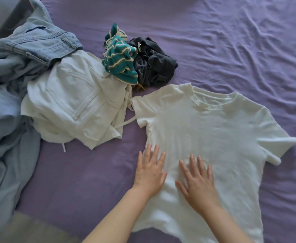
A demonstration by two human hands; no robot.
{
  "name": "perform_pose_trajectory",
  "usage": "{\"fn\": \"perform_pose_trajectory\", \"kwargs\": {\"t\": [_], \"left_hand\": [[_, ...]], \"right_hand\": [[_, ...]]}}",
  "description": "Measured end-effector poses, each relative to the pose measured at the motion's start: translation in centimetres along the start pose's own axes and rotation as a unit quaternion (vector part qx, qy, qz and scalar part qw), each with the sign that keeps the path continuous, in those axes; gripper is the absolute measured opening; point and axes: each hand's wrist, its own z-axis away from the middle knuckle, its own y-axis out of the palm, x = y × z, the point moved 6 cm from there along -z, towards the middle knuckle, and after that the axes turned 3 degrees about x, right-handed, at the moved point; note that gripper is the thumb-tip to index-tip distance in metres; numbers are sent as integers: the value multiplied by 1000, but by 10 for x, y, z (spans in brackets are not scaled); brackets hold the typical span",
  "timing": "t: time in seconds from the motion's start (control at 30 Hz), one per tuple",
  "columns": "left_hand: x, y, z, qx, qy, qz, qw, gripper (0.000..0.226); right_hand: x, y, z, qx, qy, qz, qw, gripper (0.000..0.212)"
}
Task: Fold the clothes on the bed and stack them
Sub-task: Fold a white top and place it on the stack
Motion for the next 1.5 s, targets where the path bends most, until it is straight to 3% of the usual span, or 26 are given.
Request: {"fn": "perform_pose_trajectory", "kwargs": {"t": [0.07, 0.13, 0.23, 0.3, 0.37, 0.43, 0.53, 0.6, 0.7, 0.73, 0.83, 0.87, 1.03, 1.1, 1.17, 1.3, 1.37, 1.5], "left_hand": [[-1, 13, 26, 31, -39, 64, 997, 70], [2, 15, 53, 6, -100, 154, 983, 76], [19, 20, 90, -12, -231, 343, 910, 85], [27, 28, 106, 7, -270, 413, 870, 89], [32, 33, 120, 38, -298, 421, 856, 88], [37, 37, 131, 74, -326, 352, 874, 72], [36, 27, 139, 51, -306, 284, 907, 17], [33, 25, 141, 6, -249, 355, 901, 22], [23, 23, 152, 19, -174, 559, 811, 14], [22, 25, 156, 34, -158, 577, 800, 15], [28, 21, 167, 0, -148, 531, 834, 10], [31, 19, 172, -24, -153, 539, 828, 7], [36, 24, 189, -23, -173, 708, 684, 18], [43, 31, 193, -20, -207, 691, 692, 23], [56, 41, 196, -24, -250, 637, 729, 32], [73, 59, 196, -4, -283, 414, 865, 40], [69, 64, 193, 1, -275, 349, 896, 44], [36, 54, 180, -67, -197, 198, 958, 54]], "right_hand": [[4, 16, 27, 17, -9, -14, 1000, 60], [9, 32, 52, 49, -20, -15, 998, 62], [15, 56, 82, 98, -29, -17, 995, 61], [22, 63, 99, 111, -30, -29, 993, 59], [28, 66, 113, 111, -34, -38, 992, 59], [33, 66, 122, 111, -35, -35, 993, 59], [39, 62, 128, 101, -35, -53, 993, 59], [43, 57, 129, 79, -44, -74, 993, 59], [55, 46, 131, 40, -80, -107, 990, 59], [59, 44, 133, 33, -93, -111, 989, 61], [69, 43, 138, 30, -114, -117, 986, 66], [71, 43, 141, 33, -113, -124, 985, 67], [77, 51, 149, 45, -106, -130, 985, 74], [79, 58, 148, 55, -98, -90, 990, 75], [81, 69, 147, 80, -87, -48, 992, 73], [79, 89, 151, 143, -85, -16, 986, 62], [71, 90, 155, 131, -87, -30, 987, 55], [20, 80, 163, 53, -14, -77, 995, 43]]}}
